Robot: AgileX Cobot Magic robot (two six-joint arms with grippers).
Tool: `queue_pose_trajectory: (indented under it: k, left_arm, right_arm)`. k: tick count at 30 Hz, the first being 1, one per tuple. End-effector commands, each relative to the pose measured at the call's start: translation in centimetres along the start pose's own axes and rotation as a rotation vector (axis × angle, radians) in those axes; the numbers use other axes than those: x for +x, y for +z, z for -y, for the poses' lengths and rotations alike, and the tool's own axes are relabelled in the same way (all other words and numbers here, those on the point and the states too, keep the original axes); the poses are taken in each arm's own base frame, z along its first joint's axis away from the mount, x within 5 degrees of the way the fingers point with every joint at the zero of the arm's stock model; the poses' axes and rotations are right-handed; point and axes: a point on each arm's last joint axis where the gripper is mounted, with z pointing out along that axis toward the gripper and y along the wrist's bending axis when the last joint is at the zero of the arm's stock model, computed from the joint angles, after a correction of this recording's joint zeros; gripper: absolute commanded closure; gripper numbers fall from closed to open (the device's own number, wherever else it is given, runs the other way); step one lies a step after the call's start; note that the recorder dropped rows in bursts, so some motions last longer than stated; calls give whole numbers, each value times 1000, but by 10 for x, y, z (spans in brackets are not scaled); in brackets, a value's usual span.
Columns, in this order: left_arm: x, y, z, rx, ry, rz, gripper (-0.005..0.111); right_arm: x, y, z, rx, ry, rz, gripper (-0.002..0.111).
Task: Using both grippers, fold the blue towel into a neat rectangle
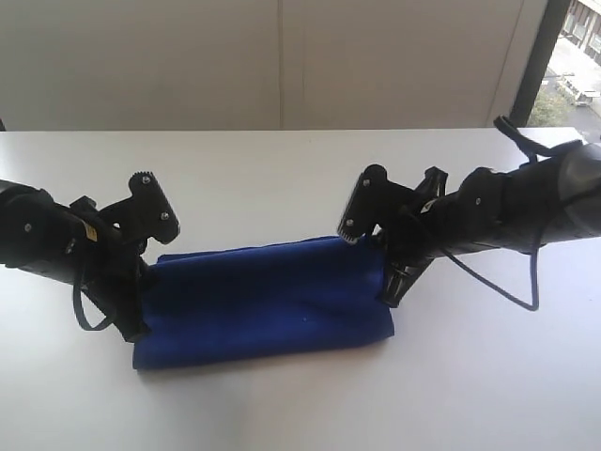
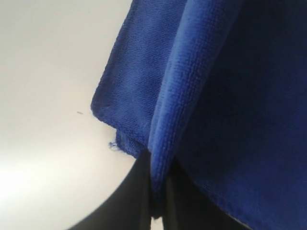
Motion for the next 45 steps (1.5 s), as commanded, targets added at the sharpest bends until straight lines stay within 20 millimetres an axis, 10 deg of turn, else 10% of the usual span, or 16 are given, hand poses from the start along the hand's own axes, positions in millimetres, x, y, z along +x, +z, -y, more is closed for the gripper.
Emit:
queue_pose_trajectory:
  k: [1, 11, 16, 22, 45]
  left_arm:
    - [7, 6, -3, 1, -22, -22, 107]
    - [11, 22, 0, 11, -18, -35, 107]
    - [12, 23, 1, 16, -19, -42, 103]
    - [12, 23, 0, 13, -24, -39, 70]
    - [-5, 6, -17, -138, -25, 126, 46]
  right_arm:
    - [1, 10, 2, 21, 10, -2, 108]
    - [8, 29, -1, 53, 47, -19, 107]
    - [9, 33, 0, 68, 58, -18, 85]
    - [7, 32, 6, 136, 125, 9, 56]
    - [-20, -33, 19, 23, 145, 72, 58]
